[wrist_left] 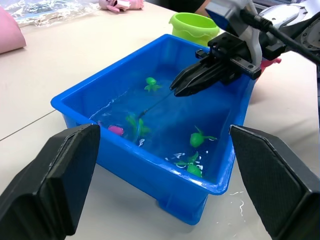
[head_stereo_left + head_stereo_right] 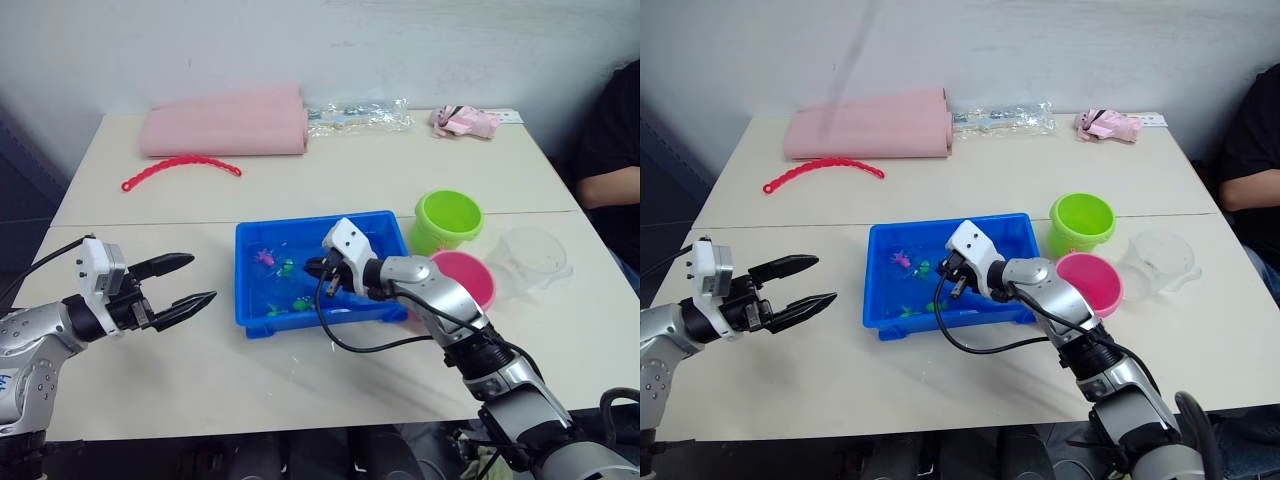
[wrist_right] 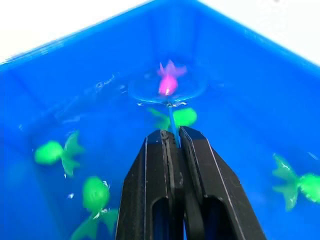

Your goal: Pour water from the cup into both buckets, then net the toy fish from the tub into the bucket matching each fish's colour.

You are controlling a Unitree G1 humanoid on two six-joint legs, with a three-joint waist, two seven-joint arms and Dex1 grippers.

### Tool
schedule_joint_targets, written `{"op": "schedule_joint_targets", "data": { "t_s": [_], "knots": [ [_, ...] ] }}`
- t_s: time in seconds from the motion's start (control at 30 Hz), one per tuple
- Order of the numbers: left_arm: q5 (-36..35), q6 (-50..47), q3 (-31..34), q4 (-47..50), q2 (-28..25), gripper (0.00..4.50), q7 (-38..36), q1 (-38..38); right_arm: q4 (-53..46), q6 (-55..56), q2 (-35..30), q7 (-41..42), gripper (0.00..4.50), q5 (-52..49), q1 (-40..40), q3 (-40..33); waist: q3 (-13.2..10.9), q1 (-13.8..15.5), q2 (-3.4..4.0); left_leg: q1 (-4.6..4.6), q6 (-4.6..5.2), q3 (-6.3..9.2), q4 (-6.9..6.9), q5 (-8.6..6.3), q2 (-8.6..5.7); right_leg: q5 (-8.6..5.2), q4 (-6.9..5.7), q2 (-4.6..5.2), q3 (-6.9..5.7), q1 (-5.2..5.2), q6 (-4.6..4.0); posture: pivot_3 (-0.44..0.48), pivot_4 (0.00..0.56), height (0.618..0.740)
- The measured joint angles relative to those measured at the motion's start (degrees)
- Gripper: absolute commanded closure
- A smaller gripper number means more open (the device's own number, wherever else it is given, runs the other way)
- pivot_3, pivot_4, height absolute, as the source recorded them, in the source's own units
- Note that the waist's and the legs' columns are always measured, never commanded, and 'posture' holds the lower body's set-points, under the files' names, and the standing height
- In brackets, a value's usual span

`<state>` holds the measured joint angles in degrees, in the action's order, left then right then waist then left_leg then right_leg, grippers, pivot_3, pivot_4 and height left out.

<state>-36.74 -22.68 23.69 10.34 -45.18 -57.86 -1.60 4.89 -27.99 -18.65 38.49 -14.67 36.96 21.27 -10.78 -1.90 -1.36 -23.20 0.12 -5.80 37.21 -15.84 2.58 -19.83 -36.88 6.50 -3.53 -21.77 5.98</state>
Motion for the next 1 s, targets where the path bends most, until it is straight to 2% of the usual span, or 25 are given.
{"op": "schedule_joint_targets", "data": {
  "t_s": [0.17, 0.4, 0.67, 0.77, 1.0],
  "knots": [
    [0.0, -0.5, 0.0, -0.1, -0.6, 0.02, -1.1, -0.7, -2.7, 4.3, -1.8, 3.1, 4.50, 0.6, -3.8, -1.7, 0.0, 0.0, 0.00, 0.00, -0.02, -0.01, -0.03, -0.01, 0.01, 0.00, 0.01, 0.00, 0.01, -0.03, 0.00, 0.000, 0.150, 0.740],
    [-0.1, -1.3, -1.8, -0.2, -0.1, 0.02, -1.7, -3.7, -13.8, 6.1, -8.1, 7.7, 4.50, -0.6, -12.1, -6.2, 0.0, 0.2, 0.00, 0.00, -0.01, -0.02, -0.03, -0.02, 0.00, 0.00, 0.03, 0.00, 0.02, -0.02, 0.00, 0.000, 0.150, 0.740],
    [-0.1, -1.9, -7.2, -1.1, 2.0, 0.02, -2.9, -8.7, -25.3, 5.2, -14.1, 9.8, 4.50, -7.5, -22.6, -16.9, 0.0, 0.4, 0.00, 0.03, 0.01, 0.01, -0.02, -0.03, 0.00, 0.00, 0.04, -0.03, -0.01, 0.04, 0.00, 0.000, 0.150, 0.740],
    [-0.1, -2.4, -11.0, -1.8, 3.1, 0.02, -4.0, -12.0, -29.3, 5.3, -16.4, 9.8, 4.50, -9.6, -29.4, -22.4, 0.0, 0.6, 0.00, 0.03, 0.02, 0.00, -0.03, -0.03, -0.02, 0.00, 0.06, -0.06, -0.01, 0.07, 0.01, 0.000, 0.150, 0.740],
    [0.1, -2.2, -16.0, -2.4, 6.0, 0.02, -5.9, -16.7, -37.7, 2.7, -17.6, 7.2, 4.50, -16.1, -37.5, -32.6, 0.0, 0.4, 0.00, 0.08, 0.02, 0.00, 0.01, -0.02, -0.01, 0.01, 0.11, -0.14, 0.01, 0.11, 0.02, 0.000, 0.150, 0.740]
  ]
}}
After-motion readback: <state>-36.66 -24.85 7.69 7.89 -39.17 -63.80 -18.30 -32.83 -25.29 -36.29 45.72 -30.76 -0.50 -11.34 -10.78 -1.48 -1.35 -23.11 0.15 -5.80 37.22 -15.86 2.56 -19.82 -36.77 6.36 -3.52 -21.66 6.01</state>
